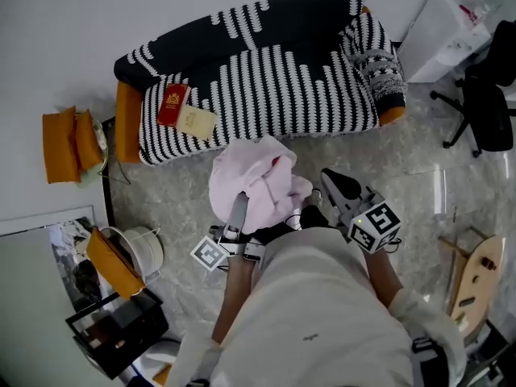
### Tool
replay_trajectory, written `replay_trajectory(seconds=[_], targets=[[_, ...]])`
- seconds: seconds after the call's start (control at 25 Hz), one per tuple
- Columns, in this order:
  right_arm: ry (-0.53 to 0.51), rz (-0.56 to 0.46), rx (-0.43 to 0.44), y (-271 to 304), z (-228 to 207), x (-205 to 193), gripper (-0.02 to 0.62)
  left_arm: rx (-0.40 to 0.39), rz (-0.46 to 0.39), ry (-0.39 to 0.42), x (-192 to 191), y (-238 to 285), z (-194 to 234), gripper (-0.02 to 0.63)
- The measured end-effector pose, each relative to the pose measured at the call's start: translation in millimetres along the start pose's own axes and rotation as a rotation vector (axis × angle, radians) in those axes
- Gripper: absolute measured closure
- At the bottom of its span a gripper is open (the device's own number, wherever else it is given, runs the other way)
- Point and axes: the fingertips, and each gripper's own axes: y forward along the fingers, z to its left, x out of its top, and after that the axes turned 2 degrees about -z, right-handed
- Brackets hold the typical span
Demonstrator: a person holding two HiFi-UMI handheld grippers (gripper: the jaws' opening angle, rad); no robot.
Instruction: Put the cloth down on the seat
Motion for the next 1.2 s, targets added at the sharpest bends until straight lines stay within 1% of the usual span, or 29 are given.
replay_trajectory(seconds=[0.2,0.36,0.56,0.68,0.84,1.2], targets=[[0.045,0.030,-0.047,-8.7,-12.3,-12.7,0.586,0.024,-0.046,0.017,17.8,-5.3,0.3,0.387],[0.061,0.039,-0.067,-5.1,-16.9,-17.6,0.586,0.038,-0.043,0.029,26.2,-3.8,4.3,0.387],[0.065,0.039,-0.082,12.6,-15.2,-15.9,0.586,0.043,-0.030,0.012,42.6,3.9,14.9,0.387],[0.059,0.030,-0.110,26.7,-15.8,-8.5,0.586,0.039,-0.013,-0.004,56.5,11.9,22.6,0.387],[0.049,0.009,-0.144,47.5,-16.5,7.9,0.586,0.012,0.020,-0.004,75.9,30.3,28.5,0.387],[0.027,-0.012,-0.178,114.3,0.1,32.6,0.586,-0.035,0.098,-0.007,125.9,71.9,42.7,0.387]])
